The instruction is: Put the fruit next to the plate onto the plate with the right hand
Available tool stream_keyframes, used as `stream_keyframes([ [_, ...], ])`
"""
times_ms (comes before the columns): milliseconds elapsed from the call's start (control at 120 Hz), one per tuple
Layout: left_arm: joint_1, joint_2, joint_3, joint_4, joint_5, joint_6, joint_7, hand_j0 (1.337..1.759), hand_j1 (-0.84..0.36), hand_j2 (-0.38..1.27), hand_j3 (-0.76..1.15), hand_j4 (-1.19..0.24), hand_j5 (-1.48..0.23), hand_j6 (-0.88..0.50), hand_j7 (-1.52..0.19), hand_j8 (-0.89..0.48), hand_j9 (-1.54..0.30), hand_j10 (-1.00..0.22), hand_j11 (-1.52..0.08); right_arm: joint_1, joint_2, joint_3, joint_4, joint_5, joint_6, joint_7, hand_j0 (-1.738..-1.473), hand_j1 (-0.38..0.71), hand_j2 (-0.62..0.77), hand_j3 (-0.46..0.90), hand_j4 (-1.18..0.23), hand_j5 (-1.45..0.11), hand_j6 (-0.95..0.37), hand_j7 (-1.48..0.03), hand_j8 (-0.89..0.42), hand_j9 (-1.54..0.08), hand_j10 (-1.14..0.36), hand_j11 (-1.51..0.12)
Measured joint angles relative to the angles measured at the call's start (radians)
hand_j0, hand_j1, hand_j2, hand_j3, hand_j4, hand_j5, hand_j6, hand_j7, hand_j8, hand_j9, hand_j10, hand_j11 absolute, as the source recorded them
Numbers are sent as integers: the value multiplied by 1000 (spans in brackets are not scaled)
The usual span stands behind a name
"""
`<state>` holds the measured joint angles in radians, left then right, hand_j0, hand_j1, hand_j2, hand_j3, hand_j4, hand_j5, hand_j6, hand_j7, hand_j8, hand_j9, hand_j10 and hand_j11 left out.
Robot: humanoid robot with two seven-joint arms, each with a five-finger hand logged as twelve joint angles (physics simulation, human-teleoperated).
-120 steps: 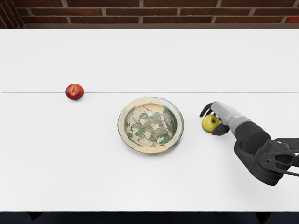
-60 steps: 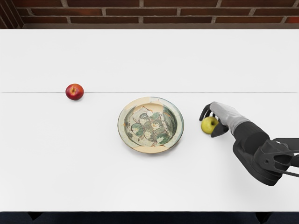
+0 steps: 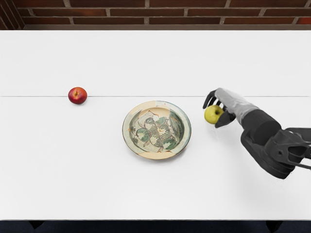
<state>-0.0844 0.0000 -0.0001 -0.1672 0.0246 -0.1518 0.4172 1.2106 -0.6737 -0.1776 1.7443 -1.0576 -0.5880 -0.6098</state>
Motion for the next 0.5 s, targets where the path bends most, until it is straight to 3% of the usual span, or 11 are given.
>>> stream_keyframes([
  [233, 0, 0, 0, 0, 0, 0, 0, 1658, 339, 2, 0, -9, -11, -9, -11, -9, -11, -9, -11, 104, 29, 14, 1, 73, 30, 0, -1657, 207, 181, 1, -621, -892, -481, -846, -477, -891, -620, -895],
  [500, 21, 0, -1, 0, 0, 0, 0, 1658, 339, 2, 0, -9, -11, -9, -11, -9, -11, -9, -11, 203, 134, 17, 1, 164, 35, 0, -1658, 212, 185, 2, -613, -908, -481, -849, -469, -905, -614, -909],
])
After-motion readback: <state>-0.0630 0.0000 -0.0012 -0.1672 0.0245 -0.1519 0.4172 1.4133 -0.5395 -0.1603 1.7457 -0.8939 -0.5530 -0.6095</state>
